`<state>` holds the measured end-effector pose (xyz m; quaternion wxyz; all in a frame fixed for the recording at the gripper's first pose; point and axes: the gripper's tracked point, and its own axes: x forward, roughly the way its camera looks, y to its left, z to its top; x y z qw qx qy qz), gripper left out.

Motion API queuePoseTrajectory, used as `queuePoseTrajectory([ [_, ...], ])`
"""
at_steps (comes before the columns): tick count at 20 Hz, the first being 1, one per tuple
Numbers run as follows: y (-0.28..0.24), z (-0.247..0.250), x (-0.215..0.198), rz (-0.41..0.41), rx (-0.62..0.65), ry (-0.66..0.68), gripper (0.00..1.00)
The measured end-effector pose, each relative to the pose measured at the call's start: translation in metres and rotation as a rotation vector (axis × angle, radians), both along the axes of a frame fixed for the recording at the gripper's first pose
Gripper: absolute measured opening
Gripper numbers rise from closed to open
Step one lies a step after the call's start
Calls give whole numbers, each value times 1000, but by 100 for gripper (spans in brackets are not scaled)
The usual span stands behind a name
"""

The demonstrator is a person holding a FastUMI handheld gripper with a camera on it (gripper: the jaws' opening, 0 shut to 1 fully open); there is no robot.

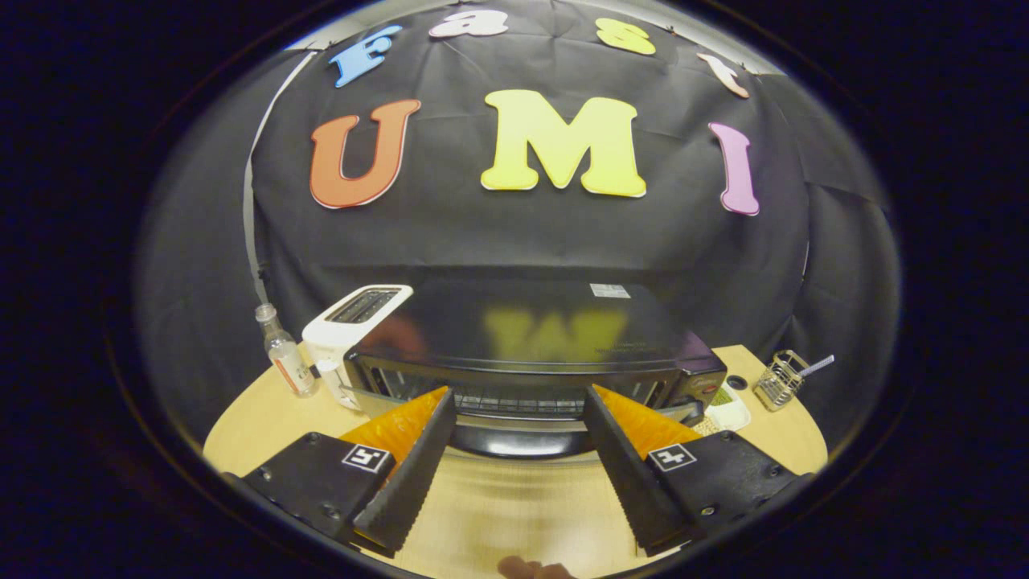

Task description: Open the toaster oven, put the food inside, and close the toaster oven door.

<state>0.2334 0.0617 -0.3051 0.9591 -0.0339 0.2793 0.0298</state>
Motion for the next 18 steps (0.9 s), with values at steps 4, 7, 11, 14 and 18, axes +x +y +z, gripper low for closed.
queuePoseTrajectory([
  [4,-2,-7,-32,2,-20,7,100],
  [7,-3,-17,-55,5,-27,-3,100],
  [11,-5,-31,-79,5,-34,-16,100],
  [14,-6,-42,-92,12,-47,-32,100],
  [18,-7,-58,-108,12,-53,-47,100],
])
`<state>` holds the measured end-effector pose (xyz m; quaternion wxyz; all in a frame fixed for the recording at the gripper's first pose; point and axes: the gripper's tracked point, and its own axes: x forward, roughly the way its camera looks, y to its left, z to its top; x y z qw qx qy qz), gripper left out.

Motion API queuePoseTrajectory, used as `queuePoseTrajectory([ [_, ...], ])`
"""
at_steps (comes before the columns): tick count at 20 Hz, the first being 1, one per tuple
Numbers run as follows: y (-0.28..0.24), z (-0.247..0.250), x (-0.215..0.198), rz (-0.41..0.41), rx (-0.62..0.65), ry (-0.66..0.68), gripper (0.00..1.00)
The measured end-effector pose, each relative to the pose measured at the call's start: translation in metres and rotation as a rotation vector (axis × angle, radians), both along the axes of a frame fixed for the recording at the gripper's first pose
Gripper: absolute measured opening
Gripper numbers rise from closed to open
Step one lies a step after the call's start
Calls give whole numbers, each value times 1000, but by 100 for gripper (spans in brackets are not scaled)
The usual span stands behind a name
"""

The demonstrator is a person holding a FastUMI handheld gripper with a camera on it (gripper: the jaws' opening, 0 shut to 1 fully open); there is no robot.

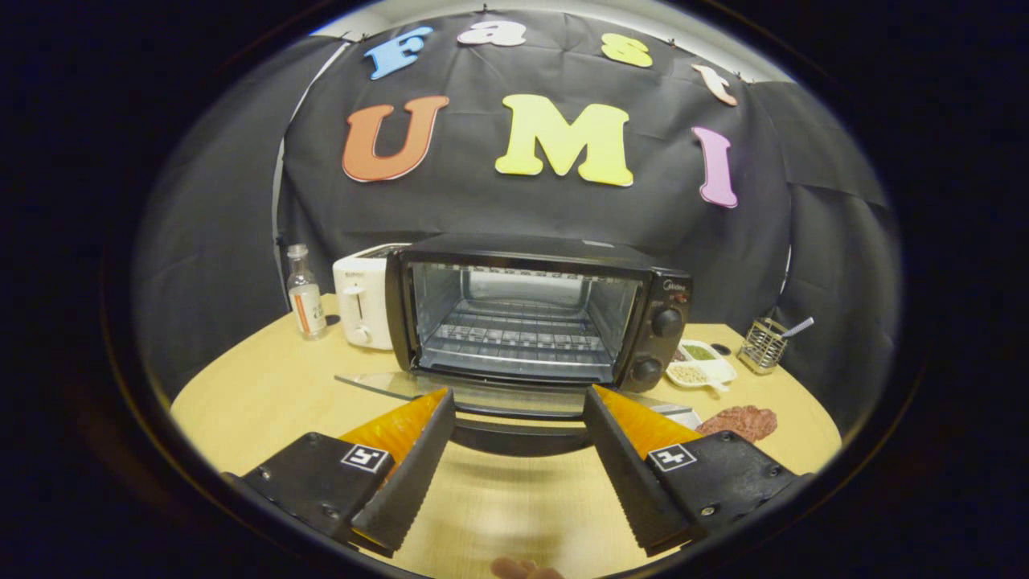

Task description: Open the toaster oven, put the food inside, and close the toaster oven door.

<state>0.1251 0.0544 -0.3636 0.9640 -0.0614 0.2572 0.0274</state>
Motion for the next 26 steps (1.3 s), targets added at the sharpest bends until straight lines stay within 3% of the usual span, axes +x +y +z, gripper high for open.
queuePoseTrajectory([
  [5,-3,-32,-21,-2,-1,38,100],
  [10,-1,-80,-37,20,55,200,100],
  [15,1,-70,-34,63,68,168,100],
  [20,4,-47,-52,115,209,226,100],
  [26,-45,18,-55,127,198,178,100],
])
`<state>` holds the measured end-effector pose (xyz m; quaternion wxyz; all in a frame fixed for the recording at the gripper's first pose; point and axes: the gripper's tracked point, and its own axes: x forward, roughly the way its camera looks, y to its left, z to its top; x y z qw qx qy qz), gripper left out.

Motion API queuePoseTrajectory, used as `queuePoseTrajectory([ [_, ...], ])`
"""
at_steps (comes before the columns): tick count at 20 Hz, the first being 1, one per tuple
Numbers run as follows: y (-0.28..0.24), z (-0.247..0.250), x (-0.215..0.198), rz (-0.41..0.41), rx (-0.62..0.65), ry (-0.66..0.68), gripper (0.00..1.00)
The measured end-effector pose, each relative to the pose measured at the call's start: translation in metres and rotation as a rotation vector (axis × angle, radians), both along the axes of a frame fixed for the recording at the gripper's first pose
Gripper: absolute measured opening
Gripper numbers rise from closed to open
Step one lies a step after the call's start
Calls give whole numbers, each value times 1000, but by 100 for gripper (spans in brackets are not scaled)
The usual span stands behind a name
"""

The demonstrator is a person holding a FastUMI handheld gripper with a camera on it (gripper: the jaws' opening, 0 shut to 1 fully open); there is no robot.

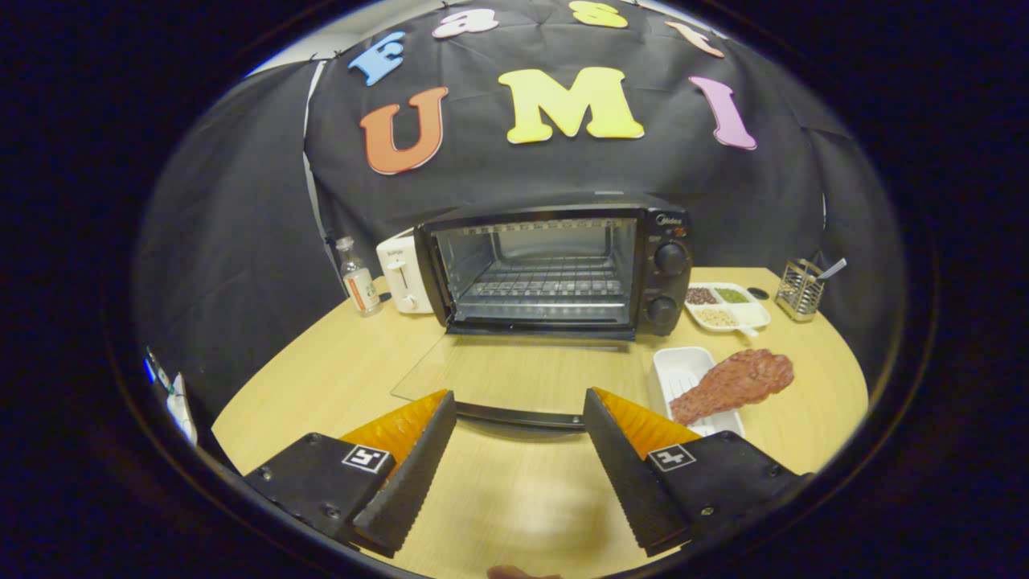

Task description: Open the toaster oven, put the food inside, and close the toaster oven door.

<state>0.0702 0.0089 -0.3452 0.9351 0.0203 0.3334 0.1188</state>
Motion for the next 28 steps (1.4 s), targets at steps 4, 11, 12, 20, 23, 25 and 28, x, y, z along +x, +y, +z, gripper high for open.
queuePoseTrajectory([
  [4,-57,39,13,-11,-30,-26,100],
  [11,-162,38,39,-87,-21,122,100],
  [12,-173,33,41,-91,-19,146,100],
  [20,-209,-22,54,-65,159,435,71],
  [23,-192,-35,45,2,283,532,47],
  [25,-187,-33,46,40,360,514,31],
  [28,-179,-23,36,115,380,460,14],
])
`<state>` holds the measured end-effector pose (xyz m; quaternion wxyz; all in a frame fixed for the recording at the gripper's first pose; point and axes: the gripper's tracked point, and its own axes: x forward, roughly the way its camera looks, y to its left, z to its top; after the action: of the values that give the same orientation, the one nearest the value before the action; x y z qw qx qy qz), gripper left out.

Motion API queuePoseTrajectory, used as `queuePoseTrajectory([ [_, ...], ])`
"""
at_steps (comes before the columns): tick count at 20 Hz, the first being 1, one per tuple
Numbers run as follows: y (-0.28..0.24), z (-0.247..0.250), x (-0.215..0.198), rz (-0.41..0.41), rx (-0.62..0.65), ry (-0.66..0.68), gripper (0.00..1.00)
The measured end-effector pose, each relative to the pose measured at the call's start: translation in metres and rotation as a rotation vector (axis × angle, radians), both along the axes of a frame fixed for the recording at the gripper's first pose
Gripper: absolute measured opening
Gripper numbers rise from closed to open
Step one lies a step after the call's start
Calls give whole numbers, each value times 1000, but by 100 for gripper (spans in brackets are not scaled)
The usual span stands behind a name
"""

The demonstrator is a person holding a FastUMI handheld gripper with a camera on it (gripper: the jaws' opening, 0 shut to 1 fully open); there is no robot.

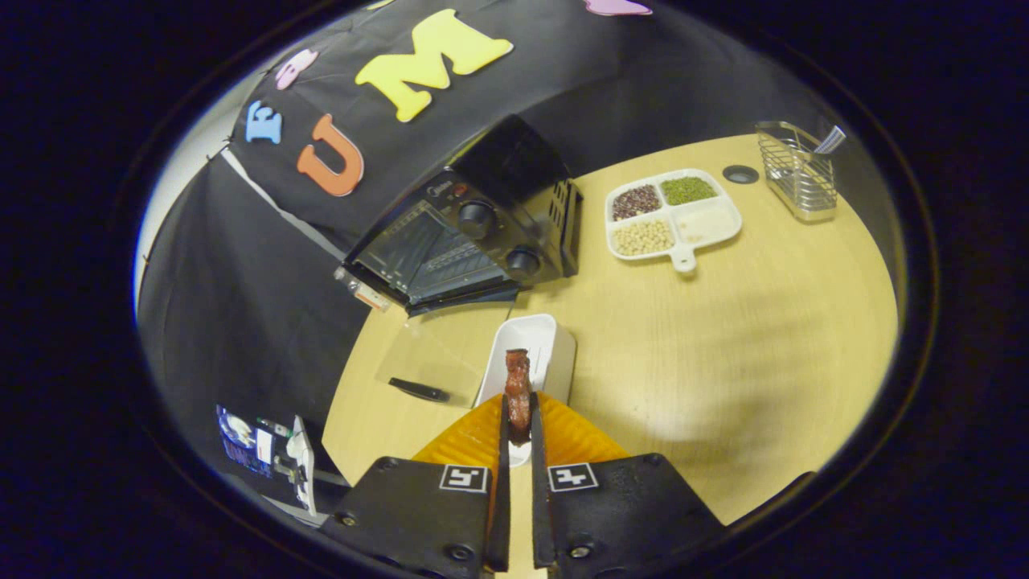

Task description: Open the toaster oven, put the food inside, and close the toaster oven door.

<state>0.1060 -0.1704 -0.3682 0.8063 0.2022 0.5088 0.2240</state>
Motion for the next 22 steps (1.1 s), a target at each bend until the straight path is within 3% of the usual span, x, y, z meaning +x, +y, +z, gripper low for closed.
queuePoseTrajectory([
  [12,-13,84,-12,12,-337,-357,10],
  [18,47,117,-19,47,-402,-483,9],
  [22,92,118,-11,0,-396,-546,9],
])
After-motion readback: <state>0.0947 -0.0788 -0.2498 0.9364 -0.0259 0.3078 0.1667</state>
